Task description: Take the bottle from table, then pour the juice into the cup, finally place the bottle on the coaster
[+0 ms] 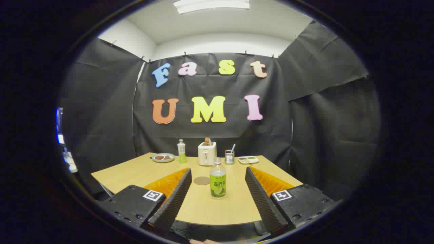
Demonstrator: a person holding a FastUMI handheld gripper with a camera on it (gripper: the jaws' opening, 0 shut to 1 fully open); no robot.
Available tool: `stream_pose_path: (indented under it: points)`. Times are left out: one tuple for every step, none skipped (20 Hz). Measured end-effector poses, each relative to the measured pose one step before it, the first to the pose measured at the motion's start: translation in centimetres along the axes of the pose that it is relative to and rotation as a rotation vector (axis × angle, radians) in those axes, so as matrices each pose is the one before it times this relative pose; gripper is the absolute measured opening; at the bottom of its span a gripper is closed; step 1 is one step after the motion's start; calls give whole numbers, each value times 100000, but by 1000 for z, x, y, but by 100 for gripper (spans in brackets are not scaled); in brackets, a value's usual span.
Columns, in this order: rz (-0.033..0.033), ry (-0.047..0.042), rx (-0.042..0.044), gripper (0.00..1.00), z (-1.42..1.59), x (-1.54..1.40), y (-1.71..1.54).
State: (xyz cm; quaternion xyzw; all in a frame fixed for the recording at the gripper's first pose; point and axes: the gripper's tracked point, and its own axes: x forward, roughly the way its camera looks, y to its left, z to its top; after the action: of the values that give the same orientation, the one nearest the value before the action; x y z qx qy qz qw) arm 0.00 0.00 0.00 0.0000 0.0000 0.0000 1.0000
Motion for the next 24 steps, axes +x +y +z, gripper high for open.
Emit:
stream_pose_path:
  points:
    - [159,-111,249,100,149,41,13]
    - [260,-574,363,100,186,18,55]
    - [510,-1050,334,100,235,-133,78]
    - [585,-277,368,100,-51,7,147]
    - [357,12,343,100,-25,26,11]
    - [227,106,181,100,-130,79,-4]
    - [29,312,59,100,-77,25,20]
    - [-63,236,59,100,-119,135,-33]
    - [1,150,67,100,-101,16,-64]
    - [-127,95,152,100,17,-18,-75]
    - [-123,-142,306,100,42,47,-123]
    - [-113,-32,337,100,-77,109,-117]
    - [-121,93,192,100,-58,76,-79]
    - [38,290,145,100,-281,116,-31]
    - [-195,535,-99,100,-210,154,-107]
    - [-375,195,-222,100,-110,271,-145]
    - [-321,291,-355,100,-112,229,-146]
    - [-352,264,-564,100,-327,288,-23]
    - [-115,533,-654,100,-304,270,-31]
    - [-96,533,-504,100,-436,283,-117]
    - [-136,245,-48,100,-299,395,-221]
    - [-311,111,375,100,-294,519,-171]
    - [-10,469,182,100,-344,528,-131]
    - [-54,666,139,100,-619,716,49]
